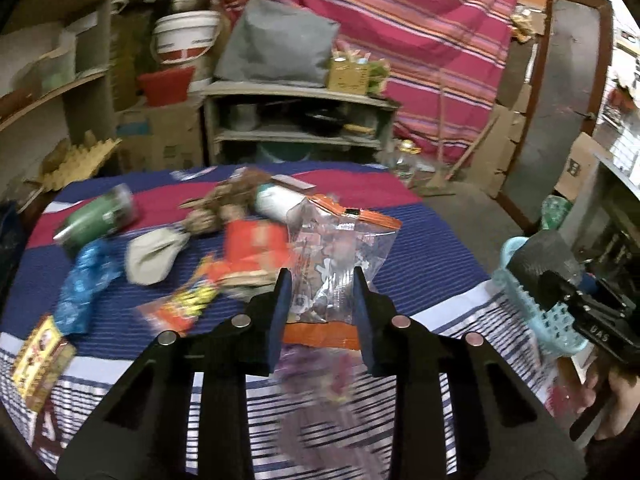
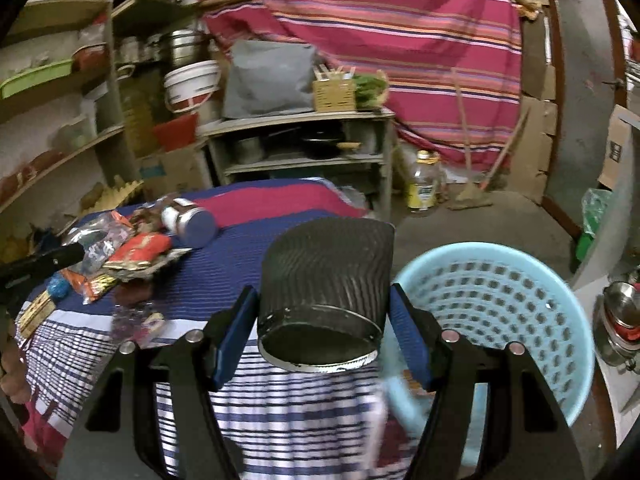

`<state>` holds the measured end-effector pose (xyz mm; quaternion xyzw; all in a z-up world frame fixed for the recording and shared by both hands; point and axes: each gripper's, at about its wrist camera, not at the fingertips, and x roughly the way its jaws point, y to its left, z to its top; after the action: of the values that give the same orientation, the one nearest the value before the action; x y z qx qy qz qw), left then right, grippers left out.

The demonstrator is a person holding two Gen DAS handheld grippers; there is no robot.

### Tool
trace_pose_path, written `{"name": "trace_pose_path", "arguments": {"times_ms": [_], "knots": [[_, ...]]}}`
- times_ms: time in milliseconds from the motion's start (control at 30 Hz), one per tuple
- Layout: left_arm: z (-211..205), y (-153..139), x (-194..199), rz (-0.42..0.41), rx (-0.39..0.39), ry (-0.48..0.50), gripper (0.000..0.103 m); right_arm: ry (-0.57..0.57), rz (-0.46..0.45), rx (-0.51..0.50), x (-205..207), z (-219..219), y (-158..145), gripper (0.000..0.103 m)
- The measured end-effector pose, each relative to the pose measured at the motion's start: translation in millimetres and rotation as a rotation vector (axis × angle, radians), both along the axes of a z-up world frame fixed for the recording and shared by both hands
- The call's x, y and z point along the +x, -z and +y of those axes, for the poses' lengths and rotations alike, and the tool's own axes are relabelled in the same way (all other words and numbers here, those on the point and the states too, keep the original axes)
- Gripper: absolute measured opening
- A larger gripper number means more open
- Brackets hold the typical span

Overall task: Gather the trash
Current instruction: 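Carry the bag and cup over the blue basket and release both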

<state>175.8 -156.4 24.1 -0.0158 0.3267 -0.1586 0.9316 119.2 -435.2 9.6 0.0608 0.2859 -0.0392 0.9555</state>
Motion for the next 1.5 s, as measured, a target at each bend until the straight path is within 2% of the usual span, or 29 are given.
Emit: {"name": "trace_pose_path", "arguments": {"times_ms": [167,267,467,600,867,1067,1133,1233,1433,1500], "knots": [[-64,-11,-9,-0.042,-0.053,0.098,0.028,0.077,-0.022,-0.012,-12,-49,-11,0.066],[-109,-12,-11,-0.064,-0.053,0.176,0.028,0.119,-0.021,-0.014,-19,-74,-11,0.066],[-188,5,-14,-0.032,-0.023,0.307,0.028,0.208,0.008,-0.011,-30,-124,4,0.066],[-225,22,-16,0.001,-0.003,0.361,0.028,0.253,0.029,0.016,-35,-150,17,0.066],[-276,43,-13,0.024,0.022,0.438,0.028,0.297,0.053,0.021,-41,-179,29,0.066],[-289,55,-1,0.072,0.011,0.472,0.03,0.313,0.073,0.022,-44,-184,35,0.066],[-291,57,4,0.093,0.009,0.472,0.04,0.314,0.08,0.021,-43,-185,36,0.066],[-284,55,4,0.081,0.005,0.45,0.056,0.316,0.084,0.012,-41,-180,36,0.066],[-251,38,1,0.013,0.029,0.371,0.079,0.303,0.095,0.008,-34,-165,38,0.066],[-233,33,0,-0.005,0.036,0.334,0.083,0.297,0.097,-0.005,-28,-157,39,0.066]]}}
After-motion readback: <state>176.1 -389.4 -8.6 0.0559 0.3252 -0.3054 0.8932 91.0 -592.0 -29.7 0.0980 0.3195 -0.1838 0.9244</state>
